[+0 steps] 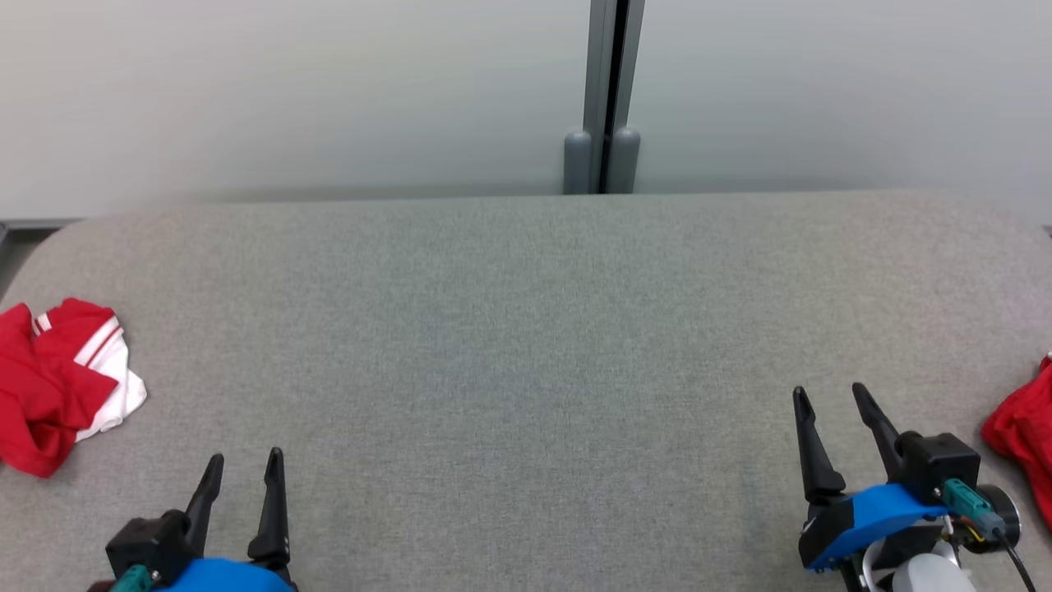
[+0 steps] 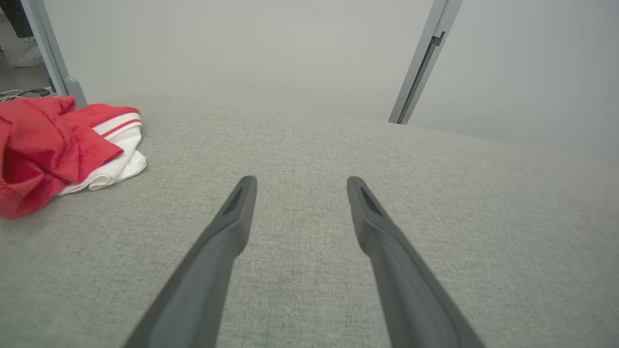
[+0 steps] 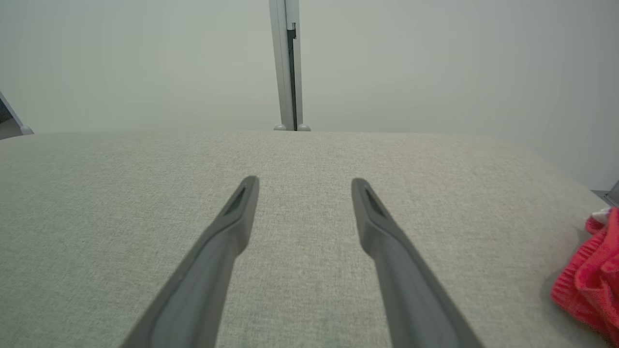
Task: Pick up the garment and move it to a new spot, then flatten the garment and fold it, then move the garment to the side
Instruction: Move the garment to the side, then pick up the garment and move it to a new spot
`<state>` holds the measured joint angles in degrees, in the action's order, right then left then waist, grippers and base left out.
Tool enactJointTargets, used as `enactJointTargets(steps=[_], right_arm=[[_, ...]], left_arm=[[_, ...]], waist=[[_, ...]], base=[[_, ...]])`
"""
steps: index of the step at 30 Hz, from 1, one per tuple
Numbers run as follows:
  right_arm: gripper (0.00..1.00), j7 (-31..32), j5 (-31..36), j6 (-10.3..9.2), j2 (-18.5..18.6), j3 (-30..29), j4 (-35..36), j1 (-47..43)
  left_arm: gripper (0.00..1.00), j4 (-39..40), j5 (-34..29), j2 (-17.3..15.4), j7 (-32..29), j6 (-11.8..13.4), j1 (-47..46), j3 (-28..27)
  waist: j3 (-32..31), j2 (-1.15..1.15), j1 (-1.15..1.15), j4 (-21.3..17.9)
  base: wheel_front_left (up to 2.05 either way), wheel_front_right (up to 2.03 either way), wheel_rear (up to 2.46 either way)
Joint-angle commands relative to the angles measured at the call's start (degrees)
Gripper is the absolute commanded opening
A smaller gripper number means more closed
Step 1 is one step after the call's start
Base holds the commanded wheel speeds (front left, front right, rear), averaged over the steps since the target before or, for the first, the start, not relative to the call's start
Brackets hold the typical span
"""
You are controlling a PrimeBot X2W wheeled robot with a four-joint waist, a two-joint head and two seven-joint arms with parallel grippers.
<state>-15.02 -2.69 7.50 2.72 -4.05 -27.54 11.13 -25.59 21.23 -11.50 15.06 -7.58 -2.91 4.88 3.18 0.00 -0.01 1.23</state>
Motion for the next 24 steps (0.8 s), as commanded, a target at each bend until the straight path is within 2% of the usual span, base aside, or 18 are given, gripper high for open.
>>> enactJointTargets(steps=[1, 11, 19, 24], right_arm=[[1.00, -0.2, -0.5, -0.02, 0.3, 0.0, -0.2, -1.4], [1.00, -0.2, -1.9, -0.01, 0.3, 0.8, -0.1, -2.8], [1.00, -0.2, -2.3, -0.01, 0.3, 1.5, 0.1, -2.8], [1.00, -0.2, -2.4, -0.01, 0.3, 2.5, -0.2, -2.6]], left_arm=[[1.00, -0.4, -0.7, 0.4, 0.2, 0.2, 0.7, -0.5], [1.00, -1.1, -4.2, 3.6, 0.2, 0.2, 2.8, -4.2], [1.00, -0.8, -5.1, 4.2, 0.2, 0.2, 2.9, -5.0], [1.00, -1.1, -4.9, 4.1, 0.2, 0.2, 2.1, -5.3]], waist=[[-1.4, 0.00, 0.01, -0.7], [-4.5, 0.00, 0.01, -0.9], [-4.4, 0.00, 0.01, -0.6], [-3.8, 0.00, 0.01, 0.9]], base=[[0.00, 0.00, 0.00], [0.00, 0.00, 0.00], [0.00, 0.00, 0.00], [0.00, 0.00, 0.00]])
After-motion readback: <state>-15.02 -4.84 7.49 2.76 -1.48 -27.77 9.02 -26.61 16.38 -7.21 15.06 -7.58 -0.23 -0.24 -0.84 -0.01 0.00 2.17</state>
